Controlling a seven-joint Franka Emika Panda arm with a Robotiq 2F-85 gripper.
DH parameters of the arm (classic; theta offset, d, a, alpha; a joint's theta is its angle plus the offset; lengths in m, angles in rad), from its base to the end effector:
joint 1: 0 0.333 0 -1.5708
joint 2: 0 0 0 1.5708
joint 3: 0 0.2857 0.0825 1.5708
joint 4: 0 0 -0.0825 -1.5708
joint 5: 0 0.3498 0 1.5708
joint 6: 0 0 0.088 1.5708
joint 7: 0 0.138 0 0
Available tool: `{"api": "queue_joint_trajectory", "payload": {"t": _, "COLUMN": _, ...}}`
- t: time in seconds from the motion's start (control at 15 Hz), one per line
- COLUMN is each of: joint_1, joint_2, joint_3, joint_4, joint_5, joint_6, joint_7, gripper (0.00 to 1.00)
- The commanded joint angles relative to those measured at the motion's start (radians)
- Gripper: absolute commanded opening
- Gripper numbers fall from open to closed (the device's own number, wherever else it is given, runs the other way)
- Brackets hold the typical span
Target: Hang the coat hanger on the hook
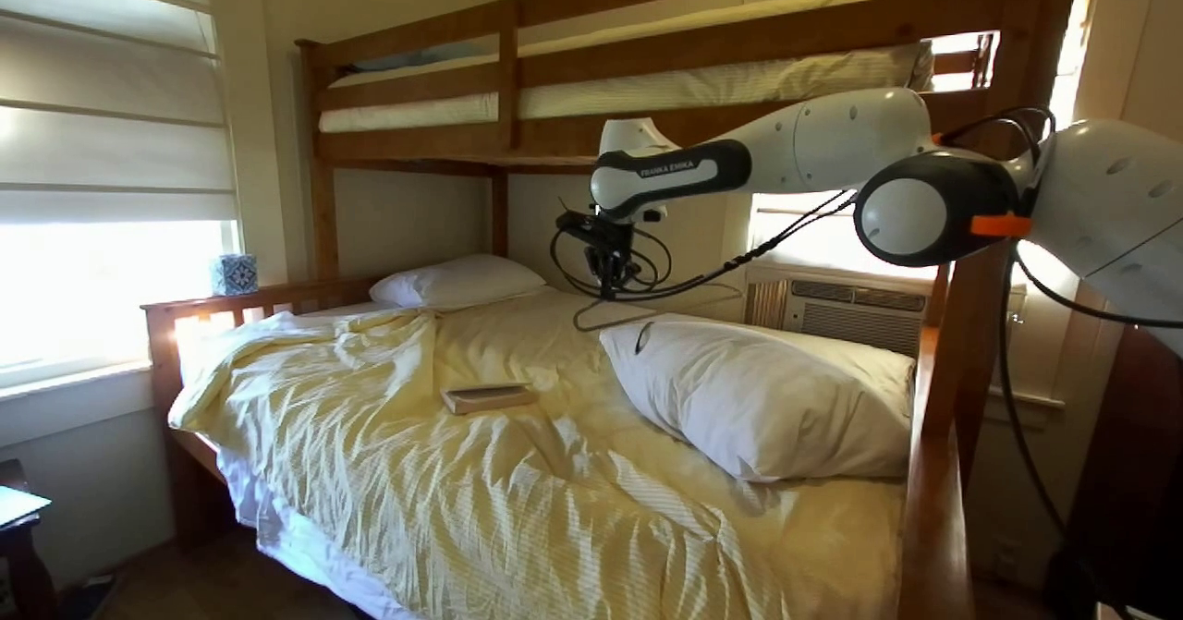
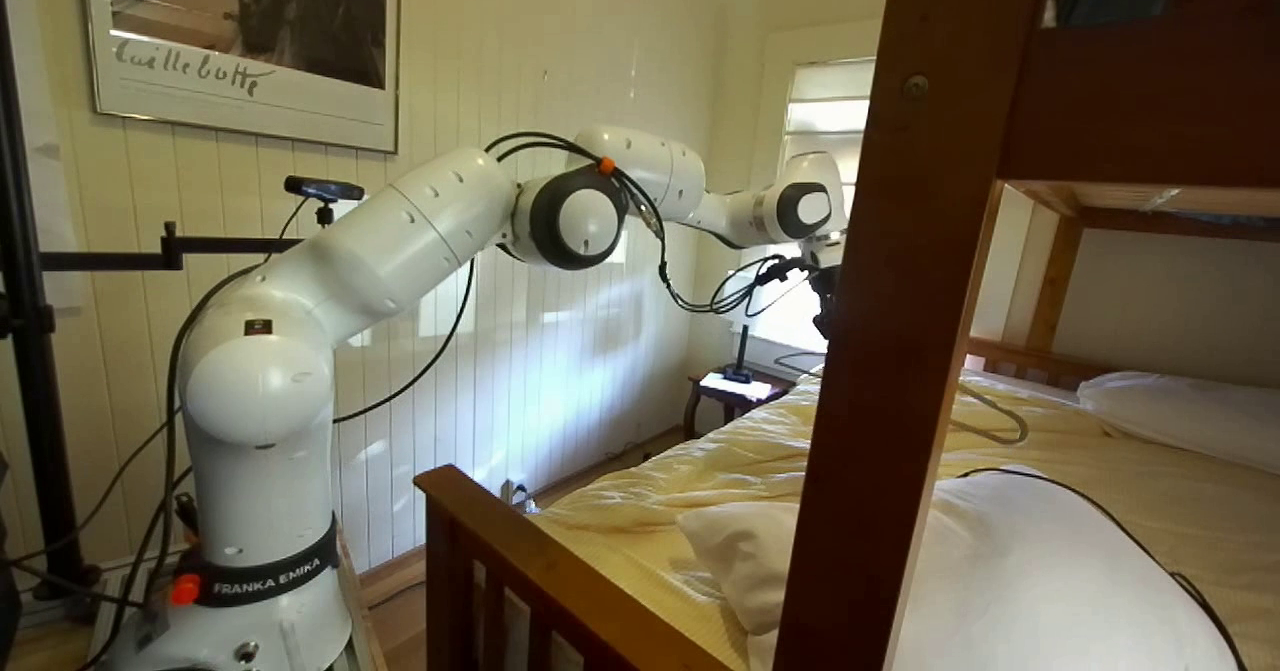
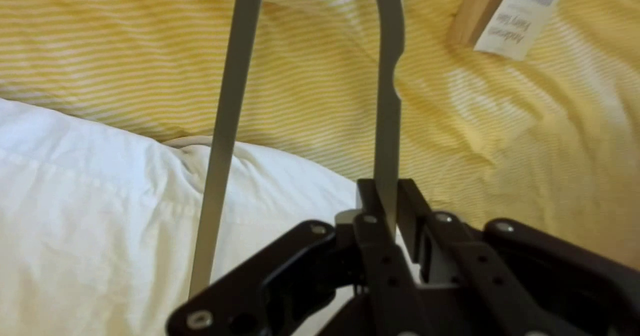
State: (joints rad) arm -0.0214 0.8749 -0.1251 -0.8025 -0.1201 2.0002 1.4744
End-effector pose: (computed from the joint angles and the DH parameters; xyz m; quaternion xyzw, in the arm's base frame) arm 0.7514 -0.0812 0.3990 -0.7085 0.6790 -0.1914 0.0210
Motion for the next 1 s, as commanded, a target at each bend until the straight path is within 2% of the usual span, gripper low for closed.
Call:
{"api": "queue_joint_trajectory", "payload": {"t": 0.0, "joint_1": 0.025, "joint_2": -0.069, "joint_3": 0.035, "joint_4": -0.067, "joint_5": -0.009, "joint_6": 0.138, "joint_7": -0.104, "gripper": 0.04}}
{"api": "queue_joint_trajectory", "payload": {"t": 0.27, "joint_1": 0.062, "joint_2": -0.136, "joint_3": 0.045, "joint_4": -0.148, "joint_5": -0.018, "joint_6": 0.374, "joint_7": -0.178, "gripper": 0.04}}
{"api": "queue_joint_trajectory", "payload": {"t": 0.53, "joint_1": 0.073, "joint_2": -0.196, "joint_3": 0.043, "joint_4": -0.261, "joint_5": -0.008, "joint_6": 0.706, "joint_7": -0.176, "gripper": 0.04}}
{"api": "queue_joint_trajectory", "payload": {"t": 0.6, "joint_1": 0.077, "joint_2": -0.227, "joint_3": 0.031, "joint_4": -0.323, "joint_5": -0.005, "joint_6": 0.788, "joint_7": -0.152, "gripper": 0.04}}
{"api": "queue_joint_trajectory", "payload": {"t": 0.67, "joint_1": 0.074, "joint_2": -0.246, "joint_3": 0.016, "joint_4": -0.356, "joint_5": -0.001, "joint_6": 0.814, "joint_7": -0.125, "gripper": 0.04}}
{"api": "queue_joint_trajectory", "payload": {"t": 0.73, "joint_1": 0.074, "joint_2": -0.156, "joint_3": 0.029, "joint_4": -0.212, "joint_5": 0.000, "joint_6": 0.736, "joint_7": -0.161, "gripper": 0.14}}
{"api": "queue_joint_trajectory", "payload": {"t": 0.87, "joint_1": 0.070, "joint_2": -0.186, "joint_3": 0.020, "joint_4": -0.268, "joint_5": 0.000, "joint_6": 0.784, "joint_7": -0.147, "gripper": 0.14}}
{"api": "queue_joint_trajectory", "payload": {"t": 0.93, "joint_1": 0.065, "joint_2": -0.183, "joint_3": 0.023, "joint_4": -0.273, "joint_5": 0.007, "joint_6": 0.804, "joint_7": -0.139, "gripper": 0.04}}
